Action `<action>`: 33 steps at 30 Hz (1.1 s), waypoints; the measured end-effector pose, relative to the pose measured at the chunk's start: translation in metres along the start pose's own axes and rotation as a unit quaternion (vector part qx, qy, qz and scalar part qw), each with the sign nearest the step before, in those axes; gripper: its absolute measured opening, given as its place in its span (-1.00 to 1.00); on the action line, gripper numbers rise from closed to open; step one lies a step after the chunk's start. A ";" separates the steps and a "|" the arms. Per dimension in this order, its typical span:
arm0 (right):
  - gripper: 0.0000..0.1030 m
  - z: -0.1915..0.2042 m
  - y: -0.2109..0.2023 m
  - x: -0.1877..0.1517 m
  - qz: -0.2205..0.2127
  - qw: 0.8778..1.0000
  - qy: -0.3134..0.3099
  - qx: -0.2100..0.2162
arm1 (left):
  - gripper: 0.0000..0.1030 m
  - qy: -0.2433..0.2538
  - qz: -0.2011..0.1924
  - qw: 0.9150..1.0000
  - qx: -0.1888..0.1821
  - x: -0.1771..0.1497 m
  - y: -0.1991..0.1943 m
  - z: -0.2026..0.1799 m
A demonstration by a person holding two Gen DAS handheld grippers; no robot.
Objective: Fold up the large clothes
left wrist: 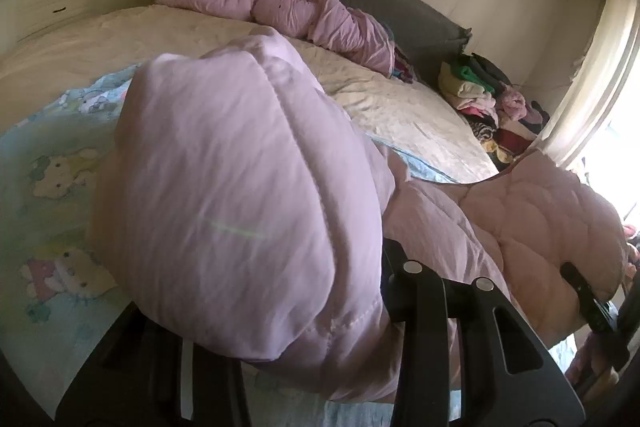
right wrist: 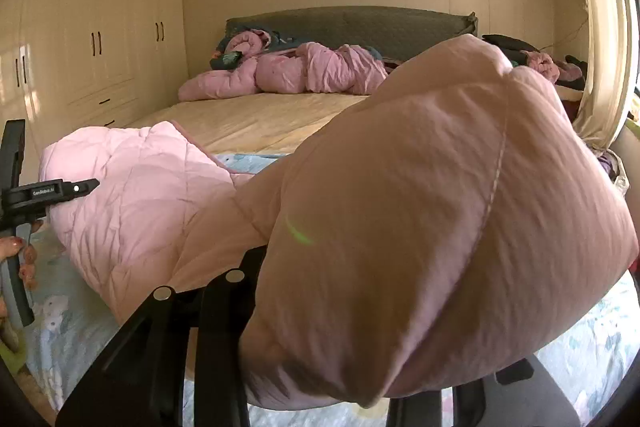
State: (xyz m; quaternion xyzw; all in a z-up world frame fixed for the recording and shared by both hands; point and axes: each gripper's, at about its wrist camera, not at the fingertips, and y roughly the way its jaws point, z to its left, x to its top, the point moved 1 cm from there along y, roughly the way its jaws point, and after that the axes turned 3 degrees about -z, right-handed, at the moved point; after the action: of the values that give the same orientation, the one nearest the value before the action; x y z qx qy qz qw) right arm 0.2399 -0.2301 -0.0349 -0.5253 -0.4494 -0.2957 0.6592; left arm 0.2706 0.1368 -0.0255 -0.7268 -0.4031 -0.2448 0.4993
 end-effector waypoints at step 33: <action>0.66 -0.065 -0.005 -0.084 0.183 0.941 0.285 -0.015 | 0.40 -0.044 0.079 0.996 0.026 -0.063 -0.023 0.041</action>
State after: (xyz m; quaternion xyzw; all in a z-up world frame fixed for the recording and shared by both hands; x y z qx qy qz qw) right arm 0.2186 -0.3002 -0.1119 -0.5025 -0.1340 -0.3139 0.7943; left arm 0.2141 0.1573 -0.0768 -0.7535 -0.3722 -0.1615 0.5174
